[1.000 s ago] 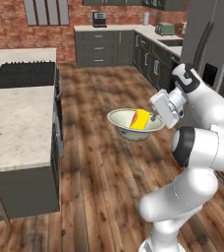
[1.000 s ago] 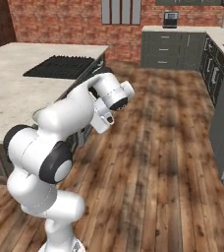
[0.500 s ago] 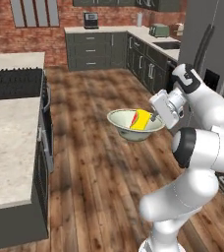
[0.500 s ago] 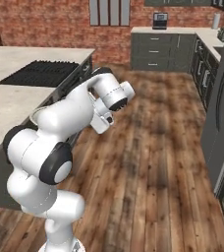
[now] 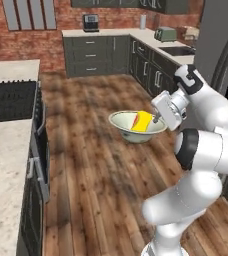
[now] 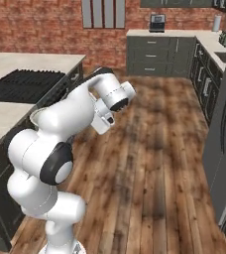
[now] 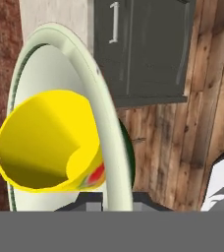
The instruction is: Place the cup inside the bowl on the dining table and move the bowl to any counter.
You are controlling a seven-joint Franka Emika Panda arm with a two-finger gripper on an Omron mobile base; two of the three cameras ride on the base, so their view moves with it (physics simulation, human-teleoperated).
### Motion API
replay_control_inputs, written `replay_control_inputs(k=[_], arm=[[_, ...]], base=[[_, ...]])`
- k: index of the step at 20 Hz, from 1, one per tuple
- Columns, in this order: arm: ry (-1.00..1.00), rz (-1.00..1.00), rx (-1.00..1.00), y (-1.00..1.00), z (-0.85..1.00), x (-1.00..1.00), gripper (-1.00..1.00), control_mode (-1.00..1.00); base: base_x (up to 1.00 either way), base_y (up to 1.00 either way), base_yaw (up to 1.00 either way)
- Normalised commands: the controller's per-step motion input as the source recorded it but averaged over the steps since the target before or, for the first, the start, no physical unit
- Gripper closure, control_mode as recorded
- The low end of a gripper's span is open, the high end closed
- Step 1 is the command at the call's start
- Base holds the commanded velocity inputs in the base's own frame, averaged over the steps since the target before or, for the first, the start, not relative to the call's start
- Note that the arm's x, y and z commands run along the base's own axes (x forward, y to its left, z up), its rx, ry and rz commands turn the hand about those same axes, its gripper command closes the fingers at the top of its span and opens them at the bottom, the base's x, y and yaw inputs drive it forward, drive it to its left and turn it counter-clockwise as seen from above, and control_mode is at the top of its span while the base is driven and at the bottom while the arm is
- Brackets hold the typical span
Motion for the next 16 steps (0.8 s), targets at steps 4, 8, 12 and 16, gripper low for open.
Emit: replay_control_inputs(k=[4, 8, 12, 16], arm=[[0.00, 0.00, 0.00, 0.00, 0.00, 0.00, 1.00, 1.00], [0.00, 0.00, 0.00, 0.00, 0.00, 0.00, 1.00, 1.00], [0.00, 0.00, 0.00, 0.00, 0.00, 0.00, 1.00, 1.00], [0.00, 0.00, 0.00, 0.00, 0.00, 0.00, 1.00, 1.00]], base=[[0.82, -0.81, 0.00], [0.76, -0.82, 0.00], [0.74, -0.64, 0.00], [0.79, -0.37, -0.02]])
